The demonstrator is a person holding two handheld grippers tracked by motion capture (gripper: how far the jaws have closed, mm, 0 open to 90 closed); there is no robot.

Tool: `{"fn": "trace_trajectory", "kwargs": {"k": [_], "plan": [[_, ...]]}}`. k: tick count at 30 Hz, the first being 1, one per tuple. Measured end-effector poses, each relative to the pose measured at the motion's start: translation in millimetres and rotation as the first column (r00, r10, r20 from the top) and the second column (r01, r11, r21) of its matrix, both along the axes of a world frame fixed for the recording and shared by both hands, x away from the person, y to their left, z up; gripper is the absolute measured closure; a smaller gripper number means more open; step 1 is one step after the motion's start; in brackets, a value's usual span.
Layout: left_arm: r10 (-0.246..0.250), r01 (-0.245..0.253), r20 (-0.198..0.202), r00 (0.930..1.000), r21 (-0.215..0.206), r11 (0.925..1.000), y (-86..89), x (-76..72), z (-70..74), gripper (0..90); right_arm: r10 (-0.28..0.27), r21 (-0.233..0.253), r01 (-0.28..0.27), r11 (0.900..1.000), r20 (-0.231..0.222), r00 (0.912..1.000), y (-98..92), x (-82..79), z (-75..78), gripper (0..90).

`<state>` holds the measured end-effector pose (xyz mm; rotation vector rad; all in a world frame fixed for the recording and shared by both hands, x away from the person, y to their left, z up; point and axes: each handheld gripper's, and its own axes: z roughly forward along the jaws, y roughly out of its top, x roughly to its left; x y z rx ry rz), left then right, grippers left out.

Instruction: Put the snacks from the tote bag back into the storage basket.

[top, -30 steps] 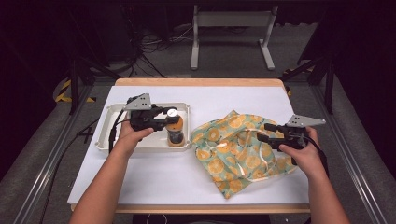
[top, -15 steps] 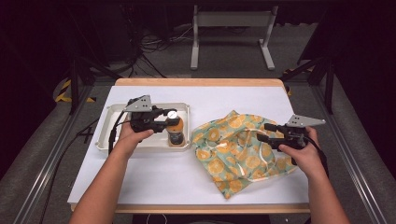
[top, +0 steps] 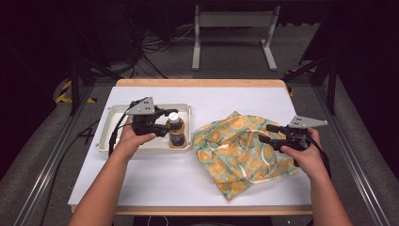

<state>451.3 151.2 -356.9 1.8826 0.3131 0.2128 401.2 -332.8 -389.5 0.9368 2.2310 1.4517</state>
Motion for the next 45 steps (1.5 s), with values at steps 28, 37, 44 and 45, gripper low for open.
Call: {"fn": "trace_trajectory", "kwargs": {"k": [28,37,44,45], "plan": [[0.187,-0.188,-0.022,0.9821,-0.037,0.9815,38.6,-56.1,28.1,17.2,0.003,0.005,-0.003,1.000,0.024,0.9997,0.7,-3.7,5.5,39.2],[0.225,-0.224,-0.039,0.9736,0.014,0.9744,61.3,-71.6,12.7,10.1,0.007,-0.010,-0.007,1.000,0.038,0.9993,1.6,-7.2,7.5,37.0],[0.268,-0.268,-0.072,0.9606,0.017,0.9633,75.7,-77.1,-5.2,4.8,0.011,-0.017,-0.010,1.000,0.060,0.9982,2.3,-9.3,8.3,34.7],[0.268,-0.268,-0.072,0.9606,0.017,0.9633,75.7,-77.1,-5.2,2.8,0.013,-0.022,-0.012,1.000,0.058,0.9982,2.2,-9.5,7.9,34.6]]}}
